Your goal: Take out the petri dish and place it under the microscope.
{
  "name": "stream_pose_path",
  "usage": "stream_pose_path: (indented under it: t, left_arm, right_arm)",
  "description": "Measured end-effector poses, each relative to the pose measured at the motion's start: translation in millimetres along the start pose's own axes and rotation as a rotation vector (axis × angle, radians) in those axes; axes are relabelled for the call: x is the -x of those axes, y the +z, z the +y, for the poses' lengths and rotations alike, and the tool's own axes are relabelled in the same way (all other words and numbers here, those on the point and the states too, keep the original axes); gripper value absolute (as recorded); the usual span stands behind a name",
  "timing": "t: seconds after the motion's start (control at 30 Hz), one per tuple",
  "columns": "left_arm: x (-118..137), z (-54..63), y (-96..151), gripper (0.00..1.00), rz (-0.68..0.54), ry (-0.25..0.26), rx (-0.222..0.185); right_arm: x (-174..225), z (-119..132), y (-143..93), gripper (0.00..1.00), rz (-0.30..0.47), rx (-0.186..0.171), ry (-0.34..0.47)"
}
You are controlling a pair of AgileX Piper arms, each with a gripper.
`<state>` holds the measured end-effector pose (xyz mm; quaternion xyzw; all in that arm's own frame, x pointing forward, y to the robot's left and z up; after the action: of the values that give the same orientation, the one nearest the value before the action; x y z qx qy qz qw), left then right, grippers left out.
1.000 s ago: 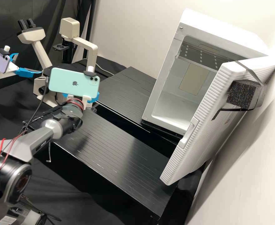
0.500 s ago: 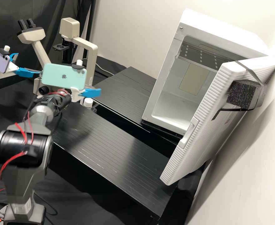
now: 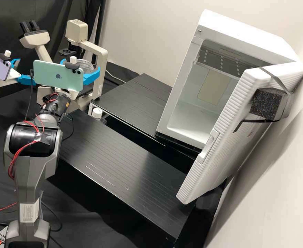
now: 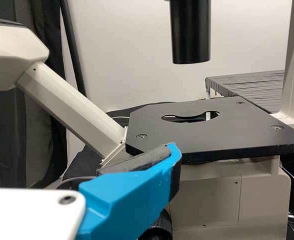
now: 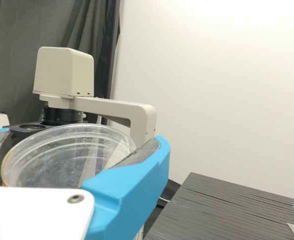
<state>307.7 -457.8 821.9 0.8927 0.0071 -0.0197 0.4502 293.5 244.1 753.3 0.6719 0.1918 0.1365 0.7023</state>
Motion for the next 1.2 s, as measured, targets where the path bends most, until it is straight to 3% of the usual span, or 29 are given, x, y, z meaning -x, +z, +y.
stream_pose_path:
  t: [0.27, 0.5, 0.63, 0.73, 0.9, 1.2]
  left_arm:
    - [0.0, 0.0, 0.0, 1.00, 0.000, 0.000, 0.000]
    - [0.0, 0.0, 0.0, 1.00, 0.000, 0.000, 0.000]
    - [0.0, 0.0, 0.0, 1.00, 0.000, 0.000, 0.000]
    - [0.0, 0.0, 0.0, 1.00, 0.000, 0.000, 0.000]
    - [0.0, 0.0, 0.0, 1.00, 0.000, 0.000, 0.000]
    - [0.0, 0.0, 0.0, 1.00, 0.000, 0.000, 0.000]
  right_arm:
    - [-18.1, -9.5, -3.4, 0.00, -0.007, -0.015, -0.010]
    - [-33.4, -55.4, 2.9, 0.00, -0.065, 0.002, -0.183]
    - [-39.8, -69.7, 6.8, 0.00, -0.086, 0.001, -0.230]
    - [-47.6, -76.3, 9.4, 0.00, -0.101, 0.004, -0.235]
    - [-64.0, -82.7, 12.0, 0.00, -0.139, -0.037, -0.225]
    - [-91.5, -103.0, 20.7, 0.00, -0.189, -0.008, -0.245]
